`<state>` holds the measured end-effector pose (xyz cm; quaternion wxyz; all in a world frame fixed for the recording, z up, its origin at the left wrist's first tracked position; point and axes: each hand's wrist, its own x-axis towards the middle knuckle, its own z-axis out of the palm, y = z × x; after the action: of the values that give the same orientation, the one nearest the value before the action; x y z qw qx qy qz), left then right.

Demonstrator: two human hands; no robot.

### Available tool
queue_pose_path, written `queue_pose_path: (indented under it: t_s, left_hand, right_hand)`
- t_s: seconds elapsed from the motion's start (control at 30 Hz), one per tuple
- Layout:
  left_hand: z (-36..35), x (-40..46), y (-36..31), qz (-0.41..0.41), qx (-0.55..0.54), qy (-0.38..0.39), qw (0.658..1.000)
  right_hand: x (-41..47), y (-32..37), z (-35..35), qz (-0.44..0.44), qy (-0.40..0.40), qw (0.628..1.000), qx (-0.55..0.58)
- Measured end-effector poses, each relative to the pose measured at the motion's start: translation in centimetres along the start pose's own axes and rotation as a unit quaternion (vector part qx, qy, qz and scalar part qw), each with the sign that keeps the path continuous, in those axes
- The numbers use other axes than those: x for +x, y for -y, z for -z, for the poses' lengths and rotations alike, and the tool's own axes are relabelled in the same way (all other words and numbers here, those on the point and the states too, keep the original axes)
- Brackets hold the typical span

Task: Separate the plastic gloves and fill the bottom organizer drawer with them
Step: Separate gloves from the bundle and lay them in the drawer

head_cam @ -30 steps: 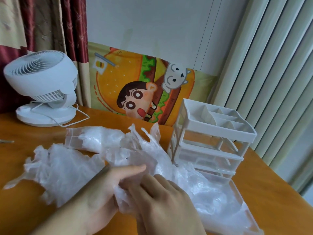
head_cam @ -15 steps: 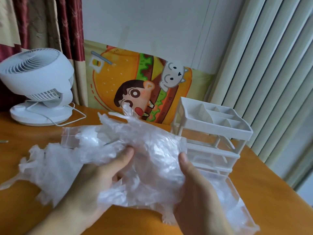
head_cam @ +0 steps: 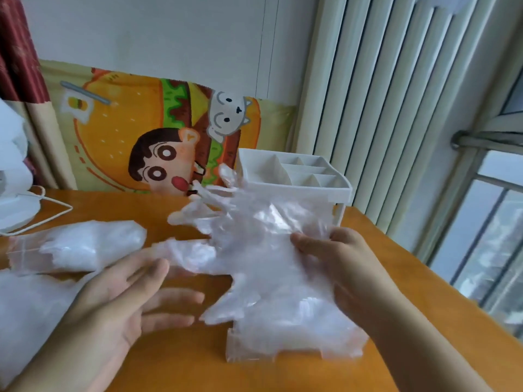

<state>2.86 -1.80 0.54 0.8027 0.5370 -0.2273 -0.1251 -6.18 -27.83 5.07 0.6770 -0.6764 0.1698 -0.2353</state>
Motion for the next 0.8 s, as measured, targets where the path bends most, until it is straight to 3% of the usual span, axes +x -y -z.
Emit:
queue_pose_path:
  t_s: [0.1, 0.17, 0.23, 0.27, 0.3, 0.33, 0.4, 0.43, 0.57, 0.63, 0.8]
  left_hand:
    - [0.9, 0.7, 0.0, 0.015, 0.041, -0.026, 0.999]
    - [2.1, 0.3, -0.1, -0.019, 0.055, 0.024, 0.998]
    - [2.6, 0.4, 0.0, -0.069, 0.147, 0.08, 0.983]
    - [1.3, 0.6, -0.3, -0.076, 0.194, 0.061, 0.976]
    - [-0.9, 1.2, -0.6, -0.127, 0.258, 0.013, 0.958]
    - [-3.2, 0.7, -1.1, -0.201, 0.307, 0.014, 0.93]
    - [-7.7, 0.6, -1.1, -0.308, 0.418, 0.066, 0.852]
    - [-9.7, 1.0, -0.9, -0.304, 0.474, 0.102, 0.82]
    - [-12.9, 4.4, 3.0, -0.092, 0.693, 0.174, 0.693]
    - [-13.5, 5.2, 4.9, 0.024, 0.747, 0.203, 0.632]
    - [-13.8, 6.3, 6.5, 0.112, 0.738, 0.221, 0.627]
  right_hand:
    - [1.4, -1.4, 3.7, -0.016, -0.043, 0.995, -0.088]
    - [1.5, -2.9, 4.9, -0.008, -0.034, 0.98, -0.194]
    - [1.4, -3.7, 5.2, 0.008, -0.001, 0.958, -0.288]
    - [1.4, -3.8, 5.2, 0.016, 0.008, 0.95, -0.311]
    - [1.5, -3.9, 5.5, 0.024, 0.008, 0.947, -0.319]
    - [1.6, -3.8, 5.4, 0.029, 0.011, 0.944, -0.329]
    - [1.8, -3.7, 5.6, 0.026, 0.017, 0.94, -0.339]
    - [1.9, -3.8, 5.8, 0.024, 0.022, 0.939, -0.343]
    - [2.5, -4.9, 6.1, 0.023, 0.017, 0.931, -0.364]
    - [2.9, -5.3, 6.3, 0.03, 0.015, 0.921, -0.387]
    - [3.4, -5.7, 6.3, 0.07, -0.01, 0.88, -0.469]
